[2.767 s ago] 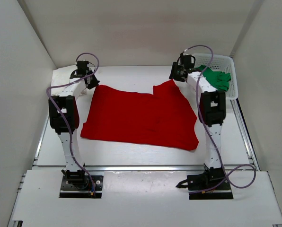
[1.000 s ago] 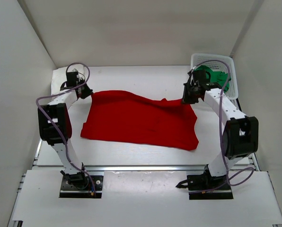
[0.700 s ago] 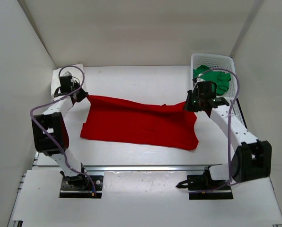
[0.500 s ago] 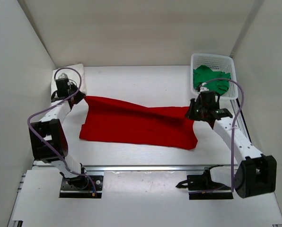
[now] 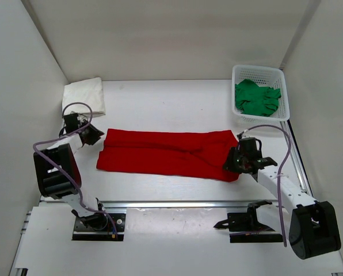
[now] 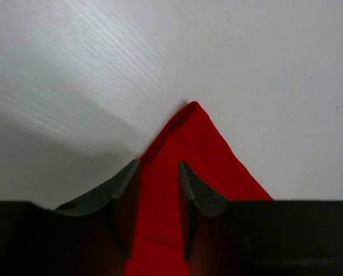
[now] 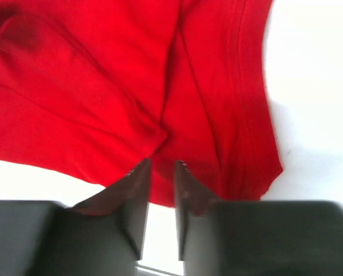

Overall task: Fold and stack the t-shirts
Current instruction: Fold the other side of the tshirt into a rectangle

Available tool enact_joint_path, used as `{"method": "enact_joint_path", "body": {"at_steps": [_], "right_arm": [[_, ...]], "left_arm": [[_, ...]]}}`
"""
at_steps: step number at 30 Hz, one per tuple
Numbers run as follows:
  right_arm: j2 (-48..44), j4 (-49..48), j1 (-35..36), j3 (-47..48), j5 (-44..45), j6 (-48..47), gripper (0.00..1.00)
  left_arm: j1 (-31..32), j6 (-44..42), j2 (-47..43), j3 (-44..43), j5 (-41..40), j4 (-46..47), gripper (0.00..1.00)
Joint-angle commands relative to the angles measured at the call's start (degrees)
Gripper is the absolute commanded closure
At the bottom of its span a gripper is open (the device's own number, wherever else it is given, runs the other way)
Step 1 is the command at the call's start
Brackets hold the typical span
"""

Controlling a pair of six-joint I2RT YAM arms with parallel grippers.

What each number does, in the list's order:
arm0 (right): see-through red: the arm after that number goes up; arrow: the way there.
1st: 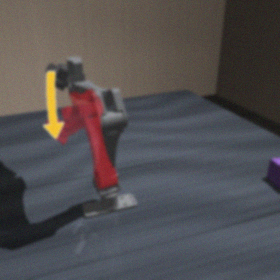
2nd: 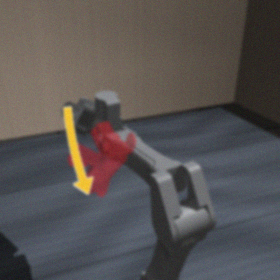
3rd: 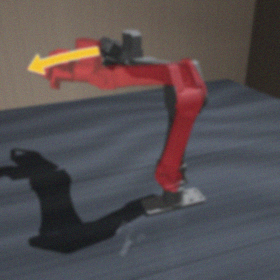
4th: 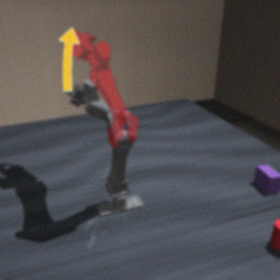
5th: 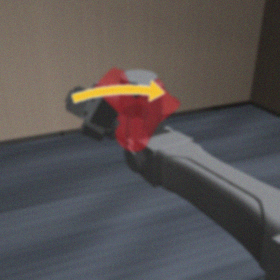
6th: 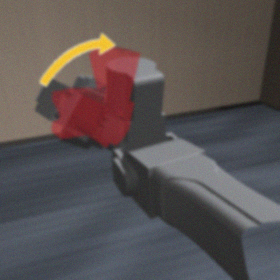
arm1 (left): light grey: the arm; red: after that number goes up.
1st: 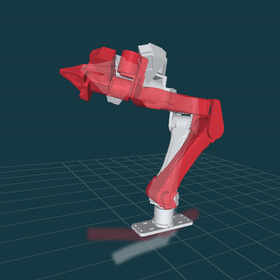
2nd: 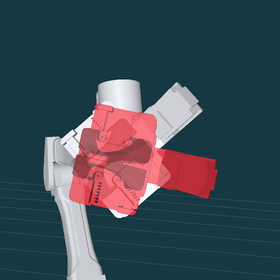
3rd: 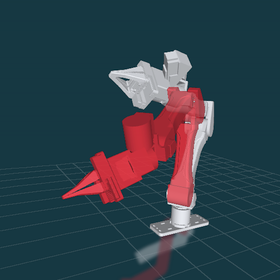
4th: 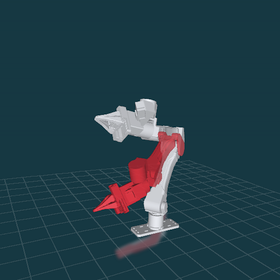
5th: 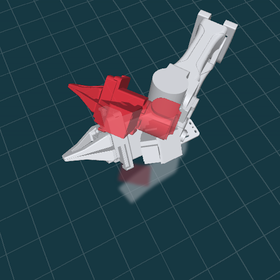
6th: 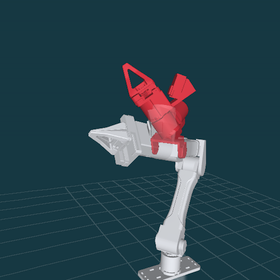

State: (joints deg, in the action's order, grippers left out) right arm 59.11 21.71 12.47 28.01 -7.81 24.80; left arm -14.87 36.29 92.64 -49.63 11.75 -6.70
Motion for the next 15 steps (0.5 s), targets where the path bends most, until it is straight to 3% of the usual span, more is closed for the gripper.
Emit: {"method": "enact_joint_path", "body": {"at_steps": [1,2,5,7,9,12,15], "right_arm": [[-2.3,-2.1,3.4,-0.4,3.7,2.4,0.73],[-2.6,-1.9,4.1,0.5,3.9,2.2,0.69],[-4.0,-1.8,3.3,3.5,3.8,1.0,0.69],[-2.1,-4.8,3.5,6.0,1.3,0.5,0.83],[4.8,-8.1,6.2,8.7,-0.1,-0.7,0.93],[12.7,-12.0,6.8,15.1,-2.4,-2.6,1.0],[23.6,-13.5,7.0,21.6,-4.3,-4.2,1.0]], "left_arm": [[-3.0,6.9,-4.6,2.9,7.7,6.1,0.55],[-2.9,8.4,-7.1,3.4,7.8,9.0,0.54],[-0.2,9.6,-12.6,5.1,5.3,11.0,0.61],[3.9,7.8,-15.4,5.3,1.2,11.2,0.62],[8.4,6.3,-17.2,6.4,-1.0,12.6,0.61],[16.0,3.5,-15.3,5.2,-6.0,12.4,0.64],[18.6,2.6,-8.9,2.1,-5.2,11.4,0.72]]}}
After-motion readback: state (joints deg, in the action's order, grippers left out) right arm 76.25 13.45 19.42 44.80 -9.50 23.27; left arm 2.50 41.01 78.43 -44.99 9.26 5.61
